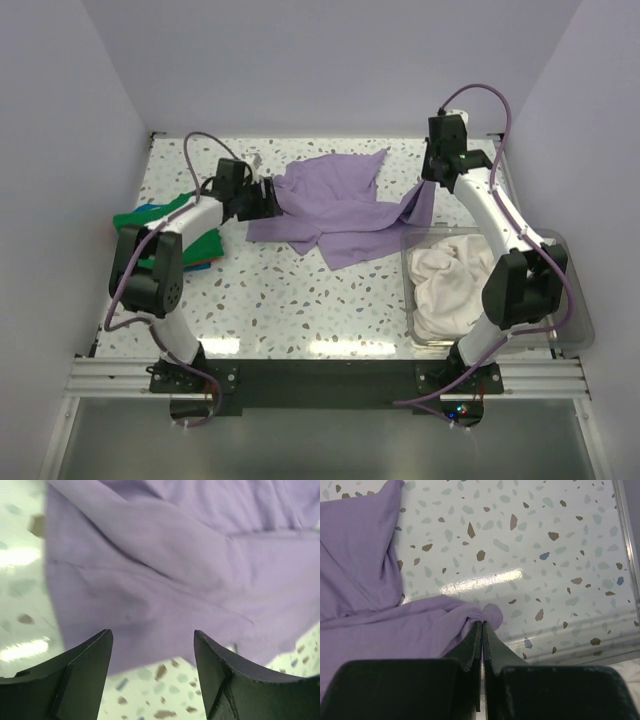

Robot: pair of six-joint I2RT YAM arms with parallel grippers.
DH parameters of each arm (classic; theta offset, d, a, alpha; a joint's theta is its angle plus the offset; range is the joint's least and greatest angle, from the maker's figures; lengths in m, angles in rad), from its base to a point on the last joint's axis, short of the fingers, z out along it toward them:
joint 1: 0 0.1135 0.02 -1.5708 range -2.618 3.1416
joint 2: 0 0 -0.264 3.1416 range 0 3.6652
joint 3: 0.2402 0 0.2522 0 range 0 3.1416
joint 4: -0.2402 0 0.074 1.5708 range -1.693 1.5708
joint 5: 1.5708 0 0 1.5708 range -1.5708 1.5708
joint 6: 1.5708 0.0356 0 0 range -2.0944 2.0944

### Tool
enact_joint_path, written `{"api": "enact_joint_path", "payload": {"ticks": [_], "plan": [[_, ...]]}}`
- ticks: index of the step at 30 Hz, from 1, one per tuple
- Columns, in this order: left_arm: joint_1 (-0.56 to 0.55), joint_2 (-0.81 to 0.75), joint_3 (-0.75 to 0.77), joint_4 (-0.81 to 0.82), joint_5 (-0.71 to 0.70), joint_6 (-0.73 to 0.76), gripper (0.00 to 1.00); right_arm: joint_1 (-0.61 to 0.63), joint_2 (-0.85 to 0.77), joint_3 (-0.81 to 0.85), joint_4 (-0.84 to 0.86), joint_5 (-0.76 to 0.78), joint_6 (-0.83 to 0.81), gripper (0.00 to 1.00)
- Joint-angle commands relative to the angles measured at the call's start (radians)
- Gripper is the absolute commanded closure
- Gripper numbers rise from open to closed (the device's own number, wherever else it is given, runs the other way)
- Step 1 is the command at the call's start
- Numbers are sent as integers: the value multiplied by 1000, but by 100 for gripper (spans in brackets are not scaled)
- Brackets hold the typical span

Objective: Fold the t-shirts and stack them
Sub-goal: Flatten the tshirt out

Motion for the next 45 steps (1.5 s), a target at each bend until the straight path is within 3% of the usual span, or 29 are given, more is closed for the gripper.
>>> {"api": "enact_joint_path", "payload": {"ticks": [1, 5, 8, 17, 25, 36, 39, 45], "plan": [[-106, -132, -109, 54, -58, 41, 30, -3, -3, 18, 10, -14, 14, 100], [-181, -143, -146, 27, -79, 44, 31, -3, 2, 12, 10, -17, 11, 100], [-204, -102, -128, 7, -84, 43, 37, -5, 3, 0, 15, -25, 20, 100], [-284, -3, -11, -136, -133, 64, 45, -3, -4, -14, 20, -12, 23, 100], [-304, 1, -64, -102, -107, 36, 48, -5, 8, -14, 21, -9, 18, 100], [-310, 89, -28, -82, -184, 46, 56, -5, 23, -3, 21, -23, 12, 100], [-312, 104, -21, -87, -208, 47, 65, -5, 25, -4, 21, -25, 12, 100], [-315, 127, -18, -85, -227, 49, 93, -5, 28, -8, 24, -31, 14, 100]]}}
